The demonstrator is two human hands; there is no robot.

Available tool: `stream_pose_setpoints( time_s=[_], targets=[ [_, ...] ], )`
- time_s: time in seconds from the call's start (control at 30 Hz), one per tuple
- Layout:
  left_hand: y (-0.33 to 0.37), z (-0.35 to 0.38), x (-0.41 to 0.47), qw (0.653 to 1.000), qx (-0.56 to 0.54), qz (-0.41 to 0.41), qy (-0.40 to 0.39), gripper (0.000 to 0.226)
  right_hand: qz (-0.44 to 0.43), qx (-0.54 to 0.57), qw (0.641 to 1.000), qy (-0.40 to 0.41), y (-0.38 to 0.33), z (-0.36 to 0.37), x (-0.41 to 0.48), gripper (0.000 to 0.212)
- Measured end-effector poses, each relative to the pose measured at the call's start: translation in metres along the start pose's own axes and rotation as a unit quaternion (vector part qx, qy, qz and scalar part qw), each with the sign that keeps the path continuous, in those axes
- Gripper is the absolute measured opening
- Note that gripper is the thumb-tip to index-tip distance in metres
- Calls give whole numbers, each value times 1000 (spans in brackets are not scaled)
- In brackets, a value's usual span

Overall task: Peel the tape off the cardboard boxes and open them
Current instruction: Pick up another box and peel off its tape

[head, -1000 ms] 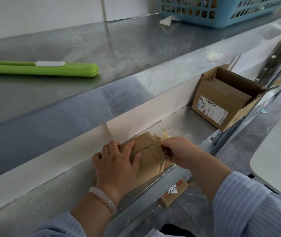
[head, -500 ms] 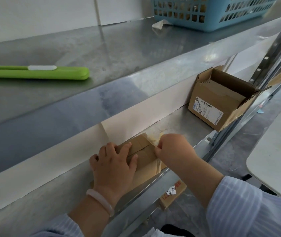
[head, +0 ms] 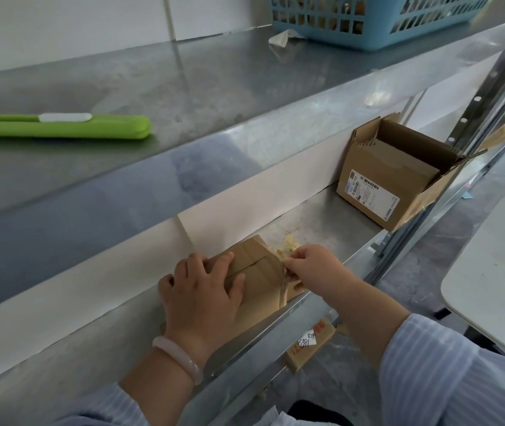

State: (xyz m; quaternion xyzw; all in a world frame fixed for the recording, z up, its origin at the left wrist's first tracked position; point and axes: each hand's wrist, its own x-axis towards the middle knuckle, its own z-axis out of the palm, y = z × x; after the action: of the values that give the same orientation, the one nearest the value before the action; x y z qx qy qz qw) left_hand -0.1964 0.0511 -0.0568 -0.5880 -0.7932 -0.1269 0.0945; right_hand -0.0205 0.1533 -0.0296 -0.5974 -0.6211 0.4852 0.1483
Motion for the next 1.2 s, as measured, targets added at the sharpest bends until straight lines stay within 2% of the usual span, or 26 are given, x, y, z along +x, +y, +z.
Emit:
stream_pose_setpoints(
  time_s=[0.17,0.3,0.4,0.47,0.53,0.6,0.7,0.8,0.93,1.07,1.2],
  targets=[
    [-1,-1,0,1000,-1,4,-5,48,82,197,975,-68,-1,-2,0,9],
    [-1,-2,1,1000,0,3,-13,49,80,260,958,-94,3,-1,-1,11],
    [1,-4,2,1000,-1,-4,-24,50,49,255,964,-63,10,-7,-3,13],
    [2,-4,3,999,-2,-10,-35,48,25,215,976,-34,17,-12,-8,14],
    [3,-4,4,999,-3,-17,-42,45,-31,72,997,-11,26,-12,-13,13],
    [6,-3,6,998,-3,-32,-56,46,-75,-23,997,22,32,-4,-20,14],
    [9,-2,8,996,-6,-50,-76,49,-94,4,991,91,31,11,-26,18],
    [10,-1,11,994,-11,-63,-90,51,-106,19,986,129,29,15,-23,9],
    [12,-1,12,993,-19,-73,-94,50,-115,3,984,134,30,12,-19,2],
    [13,-2,12,991,-15,-80,-105,51,-134,-59,980,138,26,15,-16,13],
    [12,-1,12,992,-18,-80,-101,51,-113,-30,983,141,26,12,-10,12]
  ],
)
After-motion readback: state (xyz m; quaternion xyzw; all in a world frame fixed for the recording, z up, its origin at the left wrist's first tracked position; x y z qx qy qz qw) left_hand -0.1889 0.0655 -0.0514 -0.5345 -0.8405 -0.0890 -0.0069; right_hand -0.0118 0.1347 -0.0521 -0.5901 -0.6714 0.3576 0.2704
